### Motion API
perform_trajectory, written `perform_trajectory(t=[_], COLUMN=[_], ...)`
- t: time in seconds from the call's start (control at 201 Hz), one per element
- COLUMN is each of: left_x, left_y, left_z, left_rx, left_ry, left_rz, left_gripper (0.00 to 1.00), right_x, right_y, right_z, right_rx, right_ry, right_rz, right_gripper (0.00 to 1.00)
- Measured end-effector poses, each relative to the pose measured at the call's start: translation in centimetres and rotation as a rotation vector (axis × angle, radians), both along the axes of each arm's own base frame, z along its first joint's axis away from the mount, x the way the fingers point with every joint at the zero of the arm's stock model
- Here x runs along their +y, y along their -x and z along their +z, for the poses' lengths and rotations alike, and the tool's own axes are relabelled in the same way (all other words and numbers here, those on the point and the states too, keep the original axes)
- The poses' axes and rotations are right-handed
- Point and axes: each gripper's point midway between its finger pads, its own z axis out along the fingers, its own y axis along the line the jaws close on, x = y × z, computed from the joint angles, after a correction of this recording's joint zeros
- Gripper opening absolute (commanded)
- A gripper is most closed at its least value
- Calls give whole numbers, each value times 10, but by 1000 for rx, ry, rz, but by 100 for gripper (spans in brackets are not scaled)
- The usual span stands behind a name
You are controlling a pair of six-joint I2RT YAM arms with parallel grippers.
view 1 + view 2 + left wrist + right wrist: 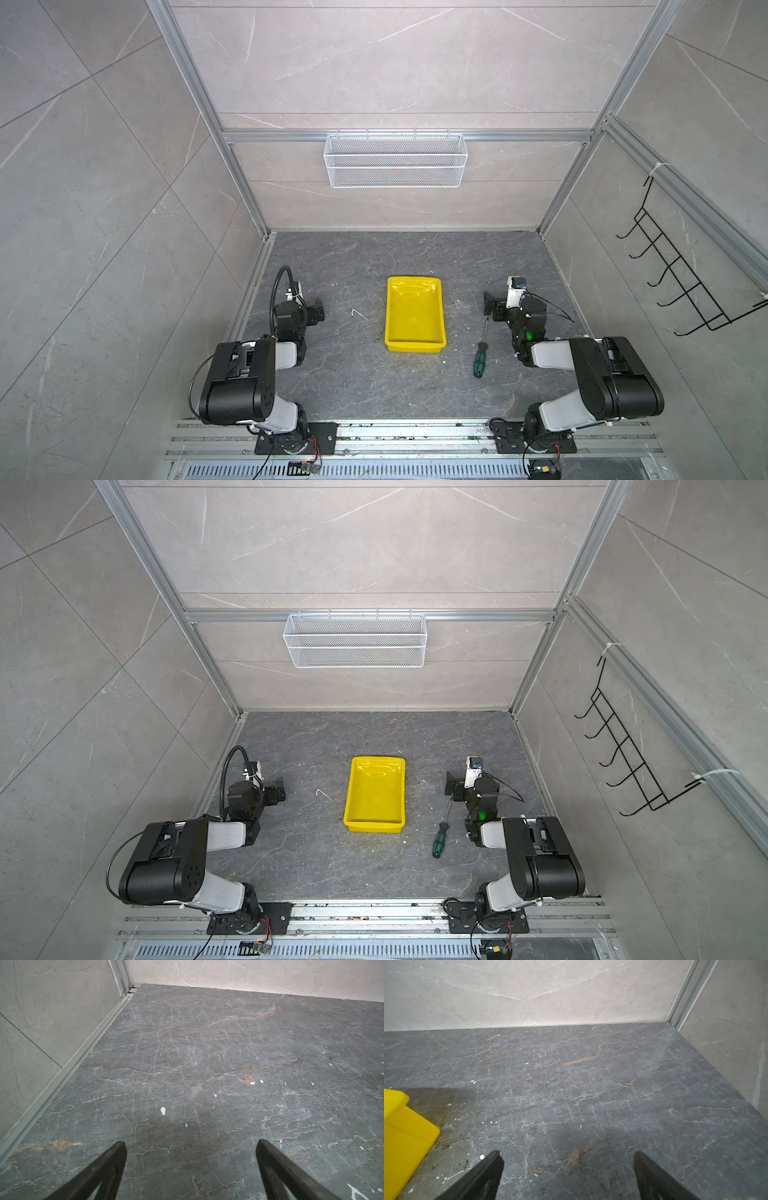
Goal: Put the screwdriver in the bin
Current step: Pick up the screwdriver from the middle-right of the table.
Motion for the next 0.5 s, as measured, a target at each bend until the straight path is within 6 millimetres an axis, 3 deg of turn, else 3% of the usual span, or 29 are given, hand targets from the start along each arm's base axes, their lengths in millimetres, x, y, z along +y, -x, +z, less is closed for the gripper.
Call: perform_trajectory(t=[0.498], left_x=[4], left_y=[1], left_z=[0], left_rx=[8], left_ry=[-9], left_rz=[26], left_gripper=[100], right_x=[0], right_y=[0], right_z=[0], right_rx=[0], right_ry=[0], right_rz=[0], right_gripper=[99])
